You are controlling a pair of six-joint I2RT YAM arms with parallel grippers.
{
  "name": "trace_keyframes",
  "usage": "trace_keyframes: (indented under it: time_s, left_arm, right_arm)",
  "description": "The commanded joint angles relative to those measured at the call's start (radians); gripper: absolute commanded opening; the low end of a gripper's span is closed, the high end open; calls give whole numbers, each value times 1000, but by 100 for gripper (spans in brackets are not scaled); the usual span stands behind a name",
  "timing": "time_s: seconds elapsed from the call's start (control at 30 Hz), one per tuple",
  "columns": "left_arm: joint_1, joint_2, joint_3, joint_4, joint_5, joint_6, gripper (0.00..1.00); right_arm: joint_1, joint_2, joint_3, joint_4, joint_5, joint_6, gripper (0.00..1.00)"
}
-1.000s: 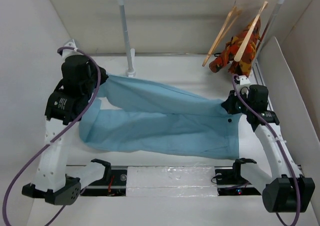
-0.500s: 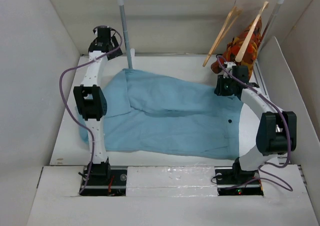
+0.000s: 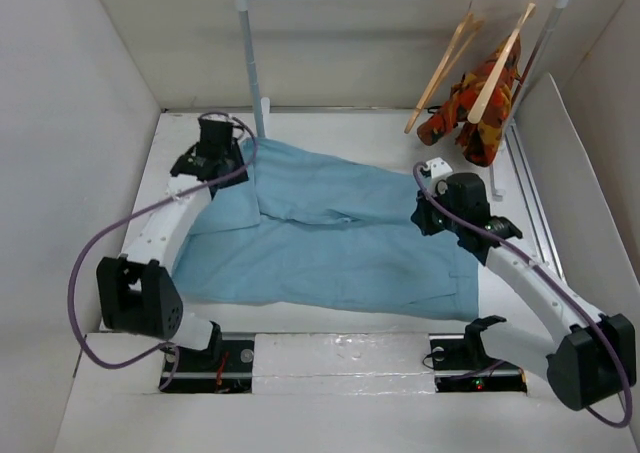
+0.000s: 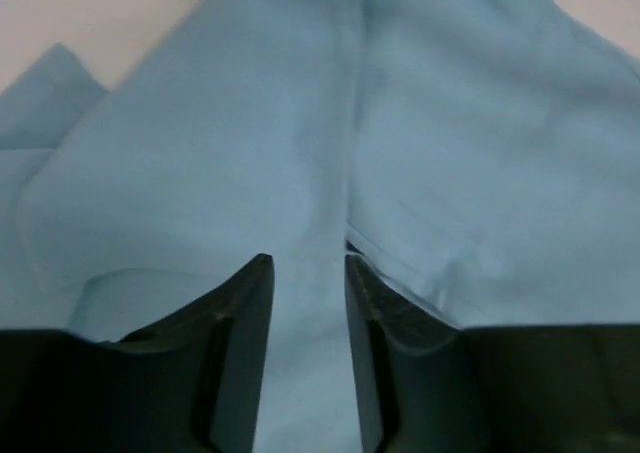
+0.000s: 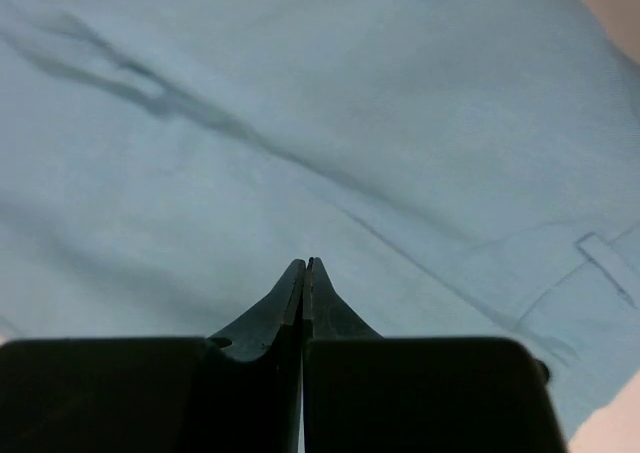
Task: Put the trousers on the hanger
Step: Flatten out the trousers at the center of the board.
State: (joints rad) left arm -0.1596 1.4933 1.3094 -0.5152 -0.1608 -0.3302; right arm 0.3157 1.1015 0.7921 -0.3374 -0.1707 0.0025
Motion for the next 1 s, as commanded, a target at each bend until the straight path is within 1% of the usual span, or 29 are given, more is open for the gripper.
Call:
trace_keyframes:
  time_s: [0.0,0.03,0.07,0.1,0.13,0.17,0.2,0.3,0.47,0.53,0.57,0.67,0.73,0.77,0.83,0.93,0.97]
  left_arm:
    - [-119,-1,-182,27,11,-12,34]
    - [-120,-4,-209,38,10,-15,38]
    - [-120,-4,-249,53,17,-16,44]
    - [-120,10,-263,104,38,3,47]
    - [-120,22,-263,104,38,3,47]
    - [-120,36,-254,122,47,10,47]
    - [-120,48,-251,132,56,23,48]
    - [-120,76,-239,171,60,43,48]
    - [-120,142,-210,187,75,79,47]
    - [-120,169,-210,185,73,85,43]
    - [-120,176,-217,184,63,83,37]
    - [-120,189,-236,182,38,74,26]
    - [-120,191,-246,182,24,71,25]
    - [-120,193,-252,181,18,69,23]
    - [-120,199,-254,181,15,71,22]
    - [-120,209,-253,176,7,72,11]
    - [-120,211,-251,172,1,71,0]
  right_arm:
    - [52,-51,-69,-2,-55,-22,0]
    - [63,-67,-80,0,-71,-24,0]
    - [75,-71,-89,-3,-84,-25,2]
    - [75,-74,-111,6,-120,-29,19]
    - [75,-74,-111,6,-121,-29,20]
    - [85,-71,-119,15,-133,-30,26]
    - [94,-69,-123,20,-142,-29,35]
    - [129,-71,-137,31,-156,-26,37]
    - [187,-74,-168,51,-144,-4,35]
    - [212,-77,-168,52,-124,26,35]
    - [212,-78,-168,51,-116,31,35]
    - [221,-91,-159,41,-96,37,35]
    - [221,-95,-151,37,-86,33,35]
    - [221,-95,-149,31,-84,31,35]
    - [221,-94,-145,28,-82,30,35]
    - [221,-89,-143,32,-82,30,35]
    - [221,-88,-142,32,-82,30,35]
